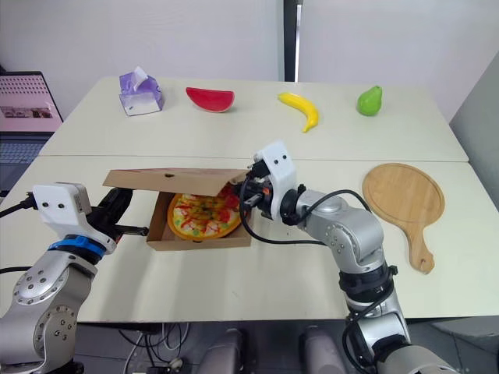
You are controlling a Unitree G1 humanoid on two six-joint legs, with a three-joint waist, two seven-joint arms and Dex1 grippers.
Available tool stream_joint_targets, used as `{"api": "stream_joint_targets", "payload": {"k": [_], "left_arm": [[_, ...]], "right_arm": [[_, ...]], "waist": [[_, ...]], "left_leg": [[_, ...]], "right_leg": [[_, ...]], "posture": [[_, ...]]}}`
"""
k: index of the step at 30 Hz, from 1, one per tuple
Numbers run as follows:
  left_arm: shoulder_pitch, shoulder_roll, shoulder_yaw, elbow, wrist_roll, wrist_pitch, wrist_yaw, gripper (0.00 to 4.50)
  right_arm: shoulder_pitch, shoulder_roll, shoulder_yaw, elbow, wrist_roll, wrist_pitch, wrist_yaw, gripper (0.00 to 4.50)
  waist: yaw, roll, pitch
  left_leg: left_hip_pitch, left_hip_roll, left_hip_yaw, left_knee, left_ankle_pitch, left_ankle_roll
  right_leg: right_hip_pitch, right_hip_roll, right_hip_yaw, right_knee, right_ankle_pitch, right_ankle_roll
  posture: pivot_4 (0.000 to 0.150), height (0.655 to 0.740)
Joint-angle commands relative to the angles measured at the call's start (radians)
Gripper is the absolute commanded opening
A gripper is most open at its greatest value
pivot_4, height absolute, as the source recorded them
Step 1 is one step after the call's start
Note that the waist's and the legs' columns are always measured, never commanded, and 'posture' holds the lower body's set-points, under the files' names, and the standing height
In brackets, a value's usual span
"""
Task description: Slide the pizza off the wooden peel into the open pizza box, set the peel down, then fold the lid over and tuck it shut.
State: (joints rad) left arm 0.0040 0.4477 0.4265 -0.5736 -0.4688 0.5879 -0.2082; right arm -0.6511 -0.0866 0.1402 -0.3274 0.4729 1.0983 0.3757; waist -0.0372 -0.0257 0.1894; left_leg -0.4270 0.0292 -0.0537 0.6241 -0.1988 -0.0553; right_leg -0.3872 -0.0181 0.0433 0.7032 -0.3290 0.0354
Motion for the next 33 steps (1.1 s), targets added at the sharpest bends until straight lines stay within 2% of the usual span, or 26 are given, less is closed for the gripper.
{"api": "stream_joint_targets", "payload": {"k": [1, 5, 8, 11, 14, 17, 21, 26, 27, 32, 33], "left_arm": [[-0.007, 0.013, 0.024, -0.016, 0.0, -0.017, -0.003, 0.0], [-0.006, 0.011, 0.02, -0.007, 0.007, -0.025, -0.006, 0.0], [-0.002, 0.01, 0.019, 0.002, 0.012, -0.034, -0.011, 0.0], [-0.001, 0.011, 0.021, 0.017, 0.016, -0.046, -0.021, 0.0], [0.0, 0.013, 0.022, 0.033, 0.019, -0.06, -0.032, 0.0], [0.01, 0.016, 0.015, 0.048, 0.024, -0.077, -0.05, 0.0], [0.019, 0.014, 0.013, 0.067, 0.027, -0.098, -0.068, 0.0], [0.034, 0.019, 0.013, 0.084, 0.037, -0.12, -0.09, 0.0], [0.036, 0.019, 0.012, 0.087, 0.04, -0.125, -0.094, 0.0], [0.063, 0.029, -0.009, 0.088, 0.069, -0.151, -0.12, 0.0], [0.072, 0.028, -0.007, 0.088, 0.063, -0.152, -0.128, 0.19]], "right_arm": [[-0.015, -0.026, -0.01, -0.043, 0.038, -0.01, 0.043, 1.69], [-0.024, -0.104, -0.017, -0.04, 0.048, -0.031, 0.099, 3.1], [-0.016, -0.244, 0.011, -0.061, 0.076, -0.05, 0.25, 4.15], [-0.022, -0.366, 0.043, -0.03, 0.061, -0.14, 0.386, 4.15], [-0.074, -0.387, 0.039, 0.092, 0.008, -0.272, 0.428, 4.15], [-0.192, -0.278, -0.022, 0.283, -0.003, -0.392, 0.386, 3.55], [-0.27, -0.149, -0.042, 0.428, -0.016, -0.461, 0.35, 2.07], [-0.257, -0.084, 0.006, 0.462, -0.052, -0.503, 0.361, 0.19], [-0.246, -0.079, 0.017, 0.46, -0.059, -0.506, 0.364, 0.04], [-0.188, -0.058, 0.057, 0.424, -0.075, -0.501, 0.367, 0.04], [-0.181, -0.055, 0.061, 0.42, -0.078, -0.502, 0.366, 0.01]], "waist": [[0.0, 0.0, 0.0], [0.004, 0.0, 0.0], [0.005, 0.0, 0.0], [0.005, 0.0, 0.0], [0.0, 0.0, 0.0], [-0.007, 0.0, 0.0], [-0.004, 0.0, 0.0], [0.007, 0.0, 0.0], [0.007, 0.0, 0.0], [0.005, 0.0, 0.0], [0.004, 0.0, 0.0]], "left_leg": [[0.0, 0.0, 0.0, 0.0, 0.0, 0.0], [0.0, 0.0, 0.0, 0.0, 0.0, 0.0], [0.0, 0.0, 0.0, 0.0, 0.0, 0.0], [0.0, 0.0, -0.001, 0.0, 0.0, 0.0], [0.0, 0.0, -0.001, 0.0, 0.0, 0.0], [0.001, 0.001, 0.0, 0.0, 0.0, 0.0], [0.001, 0.001, -0.001, -0.001, 0.0, 0.0], [0.0, 0.0, 0.0, 0.0, 0.0, 0.0], [0.0, 0.0, 0.0, 0.0, 0.0, 0.0], [0.0, 0.0, 0.0, 0.0, 0.0, 0.0], [0.0, 0.0, 0.0, 0.0, 0.0, 0.0]], "right_leg": [[0.0, 0.0, 0.0, 0.0, 0.0, 0.0], [0.0, 0.0, 0.0, 0.0, 0.0, 0.0], [0.001, 0.0, 0.0, -0.001, 0.0, 0.0], [0.002, 0.0, -0.001, -0.003, 0.0, 0.0], [0.002, 0.001, -0.001, -0.004, 0.0, 0.0], [0.002, 0.002, 0.0, -0.003, 0.001, -0.001], [0.002, 0.002, -0.001, -0.004, 0.001, -0.001], [0.002, -0.001, -0.001, -0.005, 0.001, -0.001], [0.002, -0.001, -0.001, -0.005, 0.001, -0.001], [0.002, 0.0, -0.001, -0.005, 0.002, 0.0], [0.002, 0.0, -0.001, -0.005, 0.002, 0.0]], "posture": [[0.15, 0.74], [0.15, 0.74], [0.15, 0.74], [0.15, 0.74], [0.15, 0.74], [0.15, 0.74], [0.15, 0.74], [0.15, 0.74], [0.15, 0.74], [0.15, 0.74], [0.15, 0.74]]}}
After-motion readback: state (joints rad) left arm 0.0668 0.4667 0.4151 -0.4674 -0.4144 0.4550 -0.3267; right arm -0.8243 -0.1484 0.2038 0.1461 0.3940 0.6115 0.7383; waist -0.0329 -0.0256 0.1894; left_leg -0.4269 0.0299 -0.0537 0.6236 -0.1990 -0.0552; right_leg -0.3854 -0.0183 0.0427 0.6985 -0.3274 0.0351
